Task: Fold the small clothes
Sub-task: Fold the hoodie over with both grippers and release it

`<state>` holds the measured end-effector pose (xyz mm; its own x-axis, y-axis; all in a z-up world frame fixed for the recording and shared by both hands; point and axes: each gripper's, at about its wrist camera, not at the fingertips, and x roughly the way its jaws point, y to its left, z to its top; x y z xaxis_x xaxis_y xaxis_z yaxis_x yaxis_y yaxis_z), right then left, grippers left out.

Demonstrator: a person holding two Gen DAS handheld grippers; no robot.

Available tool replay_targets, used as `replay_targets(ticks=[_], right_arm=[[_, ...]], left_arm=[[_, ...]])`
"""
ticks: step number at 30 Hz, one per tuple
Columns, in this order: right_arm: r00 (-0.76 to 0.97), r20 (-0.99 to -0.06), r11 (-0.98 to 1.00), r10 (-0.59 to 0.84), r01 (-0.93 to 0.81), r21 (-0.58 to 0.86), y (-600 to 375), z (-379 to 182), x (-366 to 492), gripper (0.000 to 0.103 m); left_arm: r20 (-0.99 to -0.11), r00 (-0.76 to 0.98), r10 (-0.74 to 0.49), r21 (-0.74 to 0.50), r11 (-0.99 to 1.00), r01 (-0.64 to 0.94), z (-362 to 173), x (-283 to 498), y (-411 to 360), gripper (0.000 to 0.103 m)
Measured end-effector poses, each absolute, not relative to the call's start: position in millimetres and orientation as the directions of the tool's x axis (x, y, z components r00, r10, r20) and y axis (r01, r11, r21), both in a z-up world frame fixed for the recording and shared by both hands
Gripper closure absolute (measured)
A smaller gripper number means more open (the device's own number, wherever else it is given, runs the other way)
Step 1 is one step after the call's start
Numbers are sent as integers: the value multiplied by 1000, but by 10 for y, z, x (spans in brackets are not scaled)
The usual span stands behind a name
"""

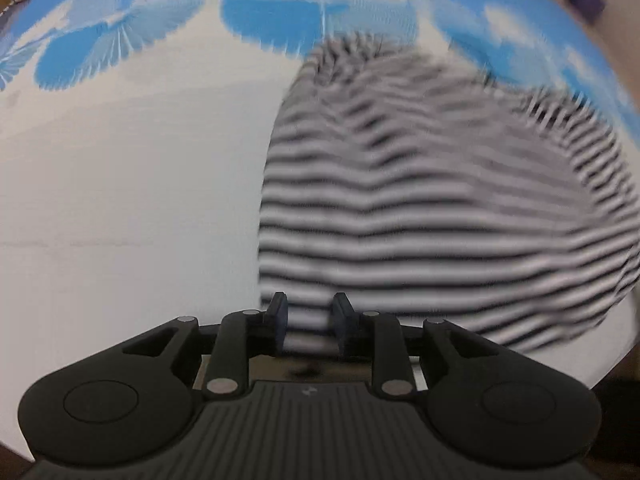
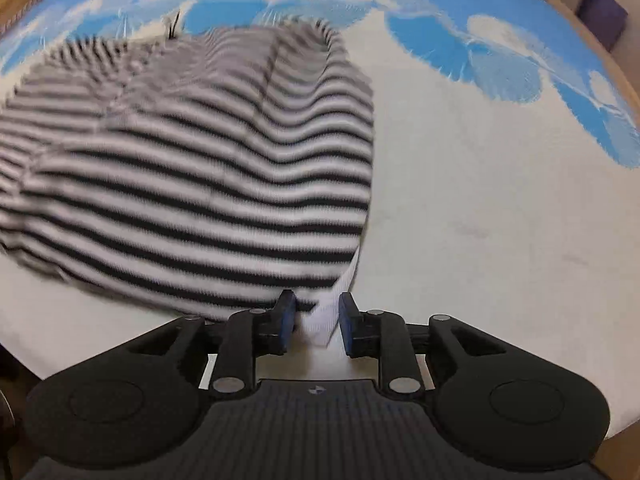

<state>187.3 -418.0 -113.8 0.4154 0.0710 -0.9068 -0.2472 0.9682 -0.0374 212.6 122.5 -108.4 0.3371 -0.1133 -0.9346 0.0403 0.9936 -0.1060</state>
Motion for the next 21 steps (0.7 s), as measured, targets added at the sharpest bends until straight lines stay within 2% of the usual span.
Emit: replay_targets(ticks=[4,9,11,12,13,15,17,21], right_arm=[[450,-883,969,133,-245,22,-4172,-1079,1944,77],[525,-830,955,190,-294,33,-3942,-966,2018,77],[549,-806,952,224,-302,59,-3841,-933,2074,71],[548,-802,947,240,-312,70,-3788,-938,2113,63],[529,-810,941,254,-330,79,-3707,-975,2150,57],[466,-861,937,201,-347,30,-3551,-1140,2245,57],[413,-902,932,126,-360,-35,-3465,-1296,2303,55],[438,-888,945,141,-328,-11,-3485,-1201,2411,51]], left_arm=[[-862,458,-217,-174,975,134,-872,2176,979,74],[-843,475,-251,-125,952,281,-876,2200,484,74],[-850,468,-241,-95,944,315,-972,2215,356,74],[-860,457,-228,-78,943,324,-1043,2259,315,74],[-876,436,-204,-59,944,323,-1148,2329,272,73],[-912,377,-162,-49,955,292,-1300,2388,269,64],[-914,368,-172,-83,966,246,-1297,2443,322,62],[-897,406,-176,-101,975,199,-1184,2513,409,62]])
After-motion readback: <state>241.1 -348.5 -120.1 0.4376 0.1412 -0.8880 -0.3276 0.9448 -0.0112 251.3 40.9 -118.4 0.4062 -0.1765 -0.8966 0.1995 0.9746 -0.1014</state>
